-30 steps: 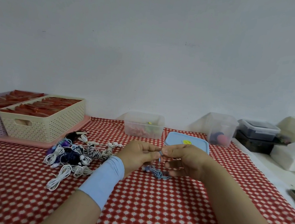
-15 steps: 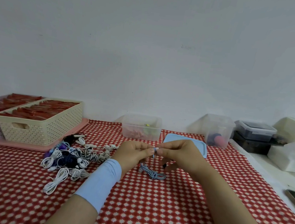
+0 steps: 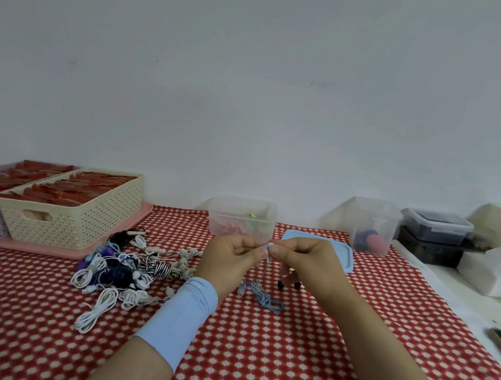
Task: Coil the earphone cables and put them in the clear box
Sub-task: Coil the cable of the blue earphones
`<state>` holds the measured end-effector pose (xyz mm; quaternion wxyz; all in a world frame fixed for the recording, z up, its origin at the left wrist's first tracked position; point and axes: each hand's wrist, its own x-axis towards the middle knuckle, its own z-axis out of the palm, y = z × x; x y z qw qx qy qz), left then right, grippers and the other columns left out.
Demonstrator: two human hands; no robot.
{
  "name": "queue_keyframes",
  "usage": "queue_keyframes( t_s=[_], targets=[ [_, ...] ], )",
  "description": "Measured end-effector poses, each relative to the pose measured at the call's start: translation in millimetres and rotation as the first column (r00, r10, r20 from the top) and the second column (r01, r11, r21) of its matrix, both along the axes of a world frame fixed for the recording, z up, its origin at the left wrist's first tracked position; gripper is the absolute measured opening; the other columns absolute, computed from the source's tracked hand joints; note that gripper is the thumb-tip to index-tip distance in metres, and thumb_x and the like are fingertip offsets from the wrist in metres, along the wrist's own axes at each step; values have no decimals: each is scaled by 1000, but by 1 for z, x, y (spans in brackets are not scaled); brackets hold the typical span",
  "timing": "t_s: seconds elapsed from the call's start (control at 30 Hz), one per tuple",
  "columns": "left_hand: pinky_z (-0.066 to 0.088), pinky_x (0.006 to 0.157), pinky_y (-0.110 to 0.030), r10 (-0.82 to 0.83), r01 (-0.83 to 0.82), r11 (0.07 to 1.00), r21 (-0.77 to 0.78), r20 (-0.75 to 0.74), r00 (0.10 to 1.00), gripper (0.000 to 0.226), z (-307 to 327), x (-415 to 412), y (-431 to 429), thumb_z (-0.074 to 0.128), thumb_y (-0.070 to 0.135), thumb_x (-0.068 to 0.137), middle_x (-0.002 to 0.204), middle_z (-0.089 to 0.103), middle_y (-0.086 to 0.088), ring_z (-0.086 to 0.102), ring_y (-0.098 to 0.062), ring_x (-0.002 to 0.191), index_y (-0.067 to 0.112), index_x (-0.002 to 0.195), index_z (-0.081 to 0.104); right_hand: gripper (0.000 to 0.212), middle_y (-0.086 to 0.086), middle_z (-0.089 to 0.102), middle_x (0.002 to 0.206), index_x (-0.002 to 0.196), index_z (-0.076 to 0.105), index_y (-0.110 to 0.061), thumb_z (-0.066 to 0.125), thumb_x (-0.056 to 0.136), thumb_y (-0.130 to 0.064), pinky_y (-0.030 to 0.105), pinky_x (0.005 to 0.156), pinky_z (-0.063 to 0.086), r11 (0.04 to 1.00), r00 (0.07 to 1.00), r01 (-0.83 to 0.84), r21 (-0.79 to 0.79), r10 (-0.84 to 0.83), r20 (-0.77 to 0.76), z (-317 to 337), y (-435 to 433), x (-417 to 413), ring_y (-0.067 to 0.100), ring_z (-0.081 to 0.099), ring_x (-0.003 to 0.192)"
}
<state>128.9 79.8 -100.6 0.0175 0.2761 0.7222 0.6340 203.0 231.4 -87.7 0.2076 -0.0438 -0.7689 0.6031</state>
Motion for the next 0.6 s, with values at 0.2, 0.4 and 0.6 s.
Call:
queue_keyframes(
  t_s=[0.2, 0.4, 0.6],
  targets=[
    [48, 73, -6, 107, -151, 985, -83, -393, 913, 11, 2, 3, 2, 76, 15, 83, 80, 68, 20, 63, 6, 81, 22, 91, 77, 13, 0, 56, 61, 80, 80, -12, 75, 88, -22, 34, 63, 56, 975, 983, -48, -218, 85, 163, 0, 4, 0, 13, 51, 58],
    [48, 75, -9, 34, -148, 971, -185, -509, 860, 18, -2, 1, 0, 73, 13, 85, 80, 65, 14, 60, 2, 79, 23, 100, 74, 15, 2, 60, 68, 83, 80, -10, 78, 84, -24, 35, 63, 56, 947, 936, -83, -312, 181, 301, -2, 8, -2, 15, 54, 62],
    [47, 76, -7, -42, -64, 974, -219, -448, 893, 25, -3, -8, -5, 72, 14, 86, 85, 70, 17, 63, 2, 83, 32, 102, 76, 16, 3, 62, 67, 87, 80, -6, 76, 87, -21, 35, 63, 56, 960, 940, -88, -264, 168, 296, -2, 5, -3, 14, 54, 58]
  ],
)
